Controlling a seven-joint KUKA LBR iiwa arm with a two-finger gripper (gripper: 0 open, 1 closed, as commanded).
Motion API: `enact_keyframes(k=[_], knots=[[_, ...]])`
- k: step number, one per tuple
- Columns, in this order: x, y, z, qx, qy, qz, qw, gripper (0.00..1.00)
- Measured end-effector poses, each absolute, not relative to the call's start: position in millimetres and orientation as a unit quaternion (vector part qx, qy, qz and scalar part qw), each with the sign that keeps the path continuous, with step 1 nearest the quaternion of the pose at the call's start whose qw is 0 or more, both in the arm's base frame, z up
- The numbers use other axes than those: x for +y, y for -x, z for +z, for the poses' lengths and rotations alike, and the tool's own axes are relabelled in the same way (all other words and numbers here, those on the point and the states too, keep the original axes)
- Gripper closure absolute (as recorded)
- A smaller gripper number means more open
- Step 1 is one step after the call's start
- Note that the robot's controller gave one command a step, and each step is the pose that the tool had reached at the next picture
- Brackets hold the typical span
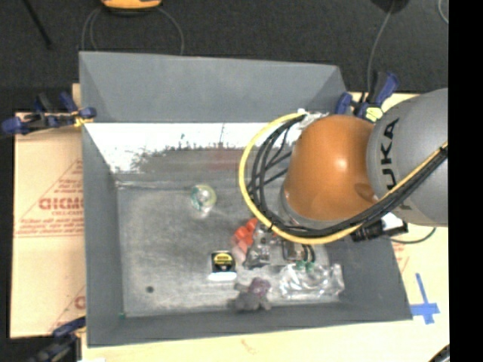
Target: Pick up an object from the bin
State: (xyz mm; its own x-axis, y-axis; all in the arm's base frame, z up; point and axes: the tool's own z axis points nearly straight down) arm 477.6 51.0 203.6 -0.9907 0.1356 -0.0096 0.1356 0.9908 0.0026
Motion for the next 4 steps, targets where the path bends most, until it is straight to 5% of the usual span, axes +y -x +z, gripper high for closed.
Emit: enact_keyframes(k=[1, 2, 3, 4], knots=[[52.9, -473.1, 121.2, 0.998, -0.069, -0.001, -0.003, 1.00], [53.3, -474.9, 125.2, 0.998, -0.070, 0.000, 0.001, 0.00], [18.0, -489.0, 157.4, 1.000, -0.020, -0.001, 0.003, 0.00], [9.5, -570.0, 76.2, 0.993, 0.121, 0.000, 0.003, 0.00]])
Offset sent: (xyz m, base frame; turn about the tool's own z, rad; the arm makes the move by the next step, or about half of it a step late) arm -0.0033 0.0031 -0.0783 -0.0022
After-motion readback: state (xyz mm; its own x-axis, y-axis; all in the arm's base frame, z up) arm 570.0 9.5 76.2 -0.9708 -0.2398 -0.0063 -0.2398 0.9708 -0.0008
